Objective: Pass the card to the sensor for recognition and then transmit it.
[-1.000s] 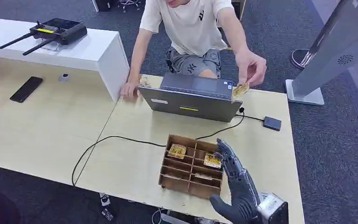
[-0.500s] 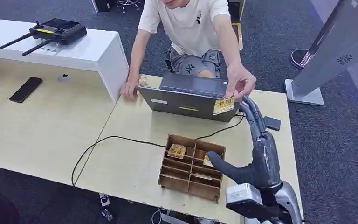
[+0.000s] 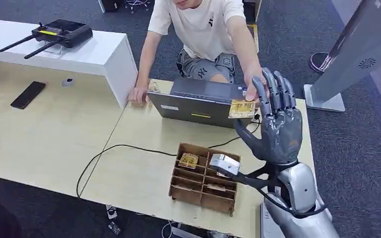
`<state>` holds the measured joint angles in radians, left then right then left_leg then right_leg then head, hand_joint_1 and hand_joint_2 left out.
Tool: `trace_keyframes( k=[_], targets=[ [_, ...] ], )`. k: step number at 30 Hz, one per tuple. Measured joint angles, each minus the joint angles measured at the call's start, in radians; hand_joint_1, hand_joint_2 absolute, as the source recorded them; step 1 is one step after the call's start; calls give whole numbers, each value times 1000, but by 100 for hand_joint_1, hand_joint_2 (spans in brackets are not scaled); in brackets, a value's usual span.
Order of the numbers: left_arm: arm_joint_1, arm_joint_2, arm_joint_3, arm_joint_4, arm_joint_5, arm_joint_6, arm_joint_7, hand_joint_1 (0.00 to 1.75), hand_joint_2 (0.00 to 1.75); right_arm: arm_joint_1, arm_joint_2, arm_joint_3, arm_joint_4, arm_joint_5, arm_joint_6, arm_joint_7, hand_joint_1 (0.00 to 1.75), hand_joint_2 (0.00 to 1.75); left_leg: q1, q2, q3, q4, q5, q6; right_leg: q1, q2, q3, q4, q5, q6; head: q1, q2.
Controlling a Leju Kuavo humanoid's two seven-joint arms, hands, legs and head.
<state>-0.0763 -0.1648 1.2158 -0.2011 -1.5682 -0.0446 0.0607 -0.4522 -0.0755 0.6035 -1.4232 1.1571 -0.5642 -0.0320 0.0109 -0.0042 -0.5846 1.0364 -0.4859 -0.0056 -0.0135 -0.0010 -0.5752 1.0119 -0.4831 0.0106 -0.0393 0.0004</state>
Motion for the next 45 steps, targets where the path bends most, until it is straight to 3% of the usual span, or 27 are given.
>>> trace_keyframes(
  k=[1, 2, 3, 4, 5, 21, 45],
  targets=[
    [-1, 0, -5, 0, 0, -1, 1, 0, 0, -9, 0, 1, 19, 12, -6, 5, 10, 175, 0, 0, 0, 0, 0, 0, 0, 0, 0, 0, 0, 0, 0, 0],
    [-1, 0, -11, 0, 0, -2, 2, 0, 0, -19, 1, 3, 41, 26, -12, 9, 63, 175, 0, 0, 0, 0, 0, 0, 0, 0, 0, 0, 0, 0, 0, 0],
    [-2, 0, -13, 0, 0, -3, 2, 0, 0, -27, 2, 4, 53, 31, -14, 10, 63, 175, 0, 0, 0, 0, 0, 0, 0, 0, 0, 0, 0, 0, 0, 0],
    [-2, 0, -16, 0, 0, -3, 2, 0, 0, -33, 2, 8, 75, 38, -16, 11, 145, 175, 0, 0, 0, 0, 0, 0, 0, 0, 0, 0, 0, 0, 0, 0],
    [-2, 0, -18, 0, 0, -3, 2, 0, 0, -38, 3, 10, 86, 39, -18, 11, 175, 175, 0, 0, 0, 0, 0, 0, 0, 0, 0, 0, 0, 0, 0, 0],
    [-1, 7, -35, 1, 3, -3, 2, 0, 0, -45, 9, 25, 164, 20, -20, 25, 175, 175, 0, 0, 0, 0, 0, 0, 0, 0, 0, 0, 0, 0, 0, 0],
    [0, 7, -35, 1, 19, -2, -1, 0, 0, -1, 23, 12, 146, -94, 4, 6, 175, 175, 0, 0, 0, 0, 0, 0, 0, 0, 0, 0, 0, 0, 0, 0]
  ],
)
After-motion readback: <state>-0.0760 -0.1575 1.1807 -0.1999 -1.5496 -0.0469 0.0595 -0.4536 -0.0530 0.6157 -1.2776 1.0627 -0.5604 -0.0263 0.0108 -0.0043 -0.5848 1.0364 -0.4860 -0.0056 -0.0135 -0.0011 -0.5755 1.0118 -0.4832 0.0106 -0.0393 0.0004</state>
